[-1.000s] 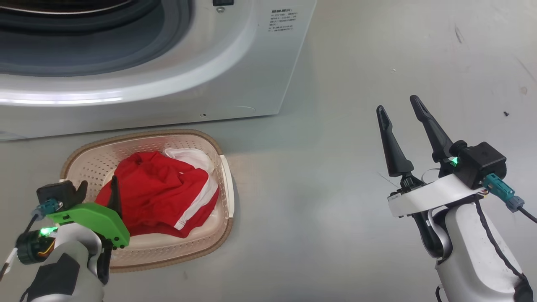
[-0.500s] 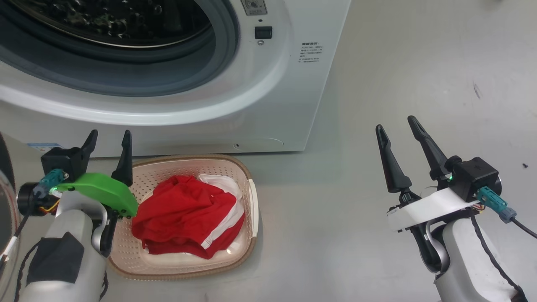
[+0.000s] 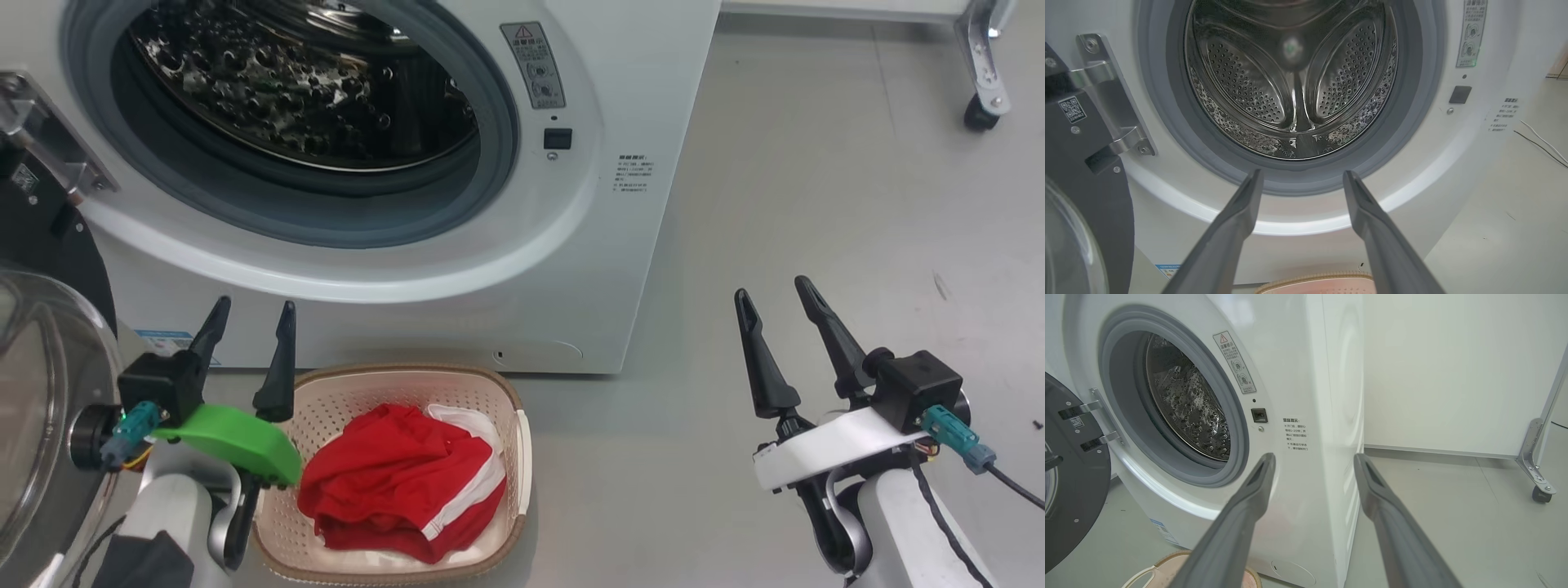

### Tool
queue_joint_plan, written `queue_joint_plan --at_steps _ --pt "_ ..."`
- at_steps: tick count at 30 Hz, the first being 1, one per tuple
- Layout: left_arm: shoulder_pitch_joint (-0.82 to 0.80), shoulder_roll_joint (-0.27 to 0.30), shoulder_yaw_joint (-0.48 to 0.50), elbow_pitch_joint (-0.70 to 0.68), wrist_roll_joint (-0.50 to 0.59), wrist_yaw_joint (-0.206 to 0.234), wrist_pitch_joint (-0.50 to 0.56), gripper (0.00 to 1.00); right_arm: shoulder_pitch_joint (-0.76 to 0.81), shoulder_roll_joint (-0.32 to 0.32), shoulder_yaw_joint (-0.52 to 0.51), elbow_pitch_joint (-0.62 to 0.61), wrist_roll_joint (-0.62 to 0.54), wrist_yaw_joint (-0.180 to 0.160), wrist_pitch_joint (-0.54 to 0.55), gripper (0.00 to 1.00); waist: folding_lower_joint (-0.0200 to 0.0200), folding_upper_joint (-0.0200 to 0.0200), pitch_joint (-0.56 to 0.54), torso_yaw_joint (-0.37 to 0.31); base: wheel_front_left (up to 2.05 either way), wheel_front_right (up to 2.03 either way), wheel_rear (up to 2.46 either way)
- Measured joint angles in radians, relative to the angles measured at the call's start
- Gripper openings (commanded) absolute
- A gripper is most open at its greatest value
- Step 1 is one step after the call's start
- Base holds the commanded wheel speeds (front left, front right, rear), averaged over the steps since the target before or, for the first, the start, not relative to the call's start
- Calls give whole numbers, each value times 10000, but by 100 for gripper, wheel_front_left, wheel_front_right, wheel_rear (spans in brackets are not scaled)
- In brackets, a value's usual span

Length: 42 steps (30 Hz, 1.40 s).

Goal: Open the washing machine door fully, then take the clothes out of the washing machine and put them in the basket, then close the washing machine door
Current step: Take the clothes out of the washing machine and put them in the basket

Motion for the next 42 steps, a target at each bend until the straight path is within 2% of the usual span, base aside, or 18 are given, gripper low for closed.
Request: queue_joint_plan --at_steps 13,17,20,31,42 --pt "2077 -65 481 -1110 46 0 0 100 1208 163 -221 148 0 -31 0 100 0 0 -1495 84 0 0 0" --pt "2545 -69 575 -1459 46 0 0 100 1343 194 -433 140 0 -318 0 100 0 0 -1765 40 0 0 0" --pt "2811 -73 706 -1720 48 4 0 100 1526 194 -604 169 -15 -548 0 100 0 0 -1875 -23 0 0 0" --pt "3558 -144 1030 -2380 48 33 0 100 1692 244 -575 13 -52 -554 0 100 0 0 -2014 -212 0 0 0" --pt "3947 -182 859 -2821 290 27 0 100 1694 257 -550 -174 -96 -554 0 100 0 0 -1996 -327 0 0 0"
